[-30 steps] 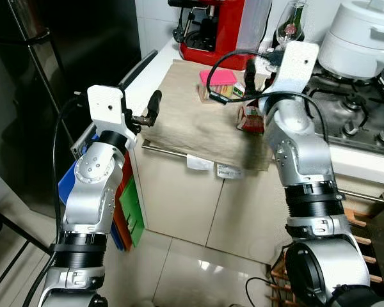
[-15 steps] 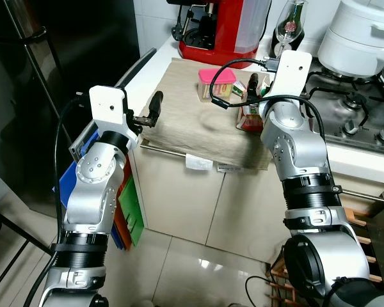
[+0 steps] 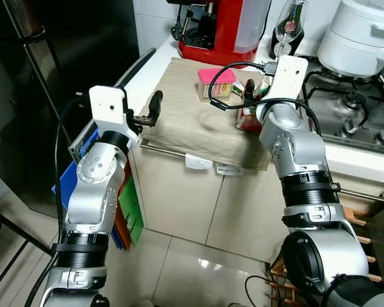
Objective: Restocking fridge
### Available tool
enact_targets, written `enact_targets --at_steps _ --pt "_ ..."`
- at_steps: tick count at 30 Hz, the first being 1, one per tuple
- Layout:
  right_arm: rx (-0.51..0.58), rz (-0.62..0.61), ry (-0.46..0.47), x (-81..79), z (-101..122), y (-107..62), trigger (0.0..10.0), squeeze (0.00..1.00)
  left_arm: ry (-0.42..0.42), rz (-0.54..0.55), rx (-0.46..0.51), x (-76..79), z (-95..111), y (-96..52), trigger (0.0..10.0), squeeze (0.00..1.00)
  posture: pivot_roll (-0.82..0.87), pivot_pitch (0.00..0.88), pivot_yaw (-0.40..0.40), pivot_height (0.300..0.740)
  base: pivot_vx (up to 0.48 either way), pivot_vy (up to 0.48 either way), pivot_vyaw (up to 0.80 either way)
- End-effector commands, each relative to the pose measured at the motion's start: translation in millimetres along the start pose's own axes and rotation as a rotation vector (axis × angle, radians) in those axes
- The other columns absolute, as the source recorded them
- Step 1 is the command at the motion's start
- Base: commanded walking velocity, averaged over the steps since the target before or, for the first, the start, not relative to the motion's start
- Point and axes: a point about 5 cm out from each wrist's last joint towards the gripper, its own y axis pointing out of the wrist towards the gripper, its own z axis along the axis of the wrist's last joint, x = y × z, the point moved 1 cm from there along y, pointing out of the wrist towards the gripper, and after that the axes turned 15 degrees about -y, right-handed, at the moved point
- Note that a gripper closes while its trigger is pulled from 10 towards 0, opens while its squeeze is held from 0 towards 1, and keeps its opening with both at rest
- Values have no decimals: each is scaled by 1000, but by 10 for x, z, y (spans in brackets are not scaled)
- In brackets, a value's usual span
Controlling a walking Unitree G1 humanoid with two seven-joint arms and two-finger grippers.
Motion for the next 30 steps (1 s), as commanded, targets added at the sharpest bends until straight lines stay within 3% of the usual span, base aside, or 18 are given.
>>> enact_targets --at_steps 1,2,16,30 --pt "-2 7 4 10 32 14 10000 0 4 -3 14 26 46 34 10000 0 19 0 -30 740 0 0 0" --pt "-9 21 17 -10 6 14 0 0 5 1 13 23 43 32 10000 0 21 0 -33 740 0 0 0" --pt "-65 87 96 -91 -152 19 0 0 10 12 7 14 27 23 10000 0 22 0 -32 740 0 0 0" --pt "31 82 122 -37 -128 -25 0 0 12 9 8 8 38 12 10000 0 21 0 -24 740 0 0 0"
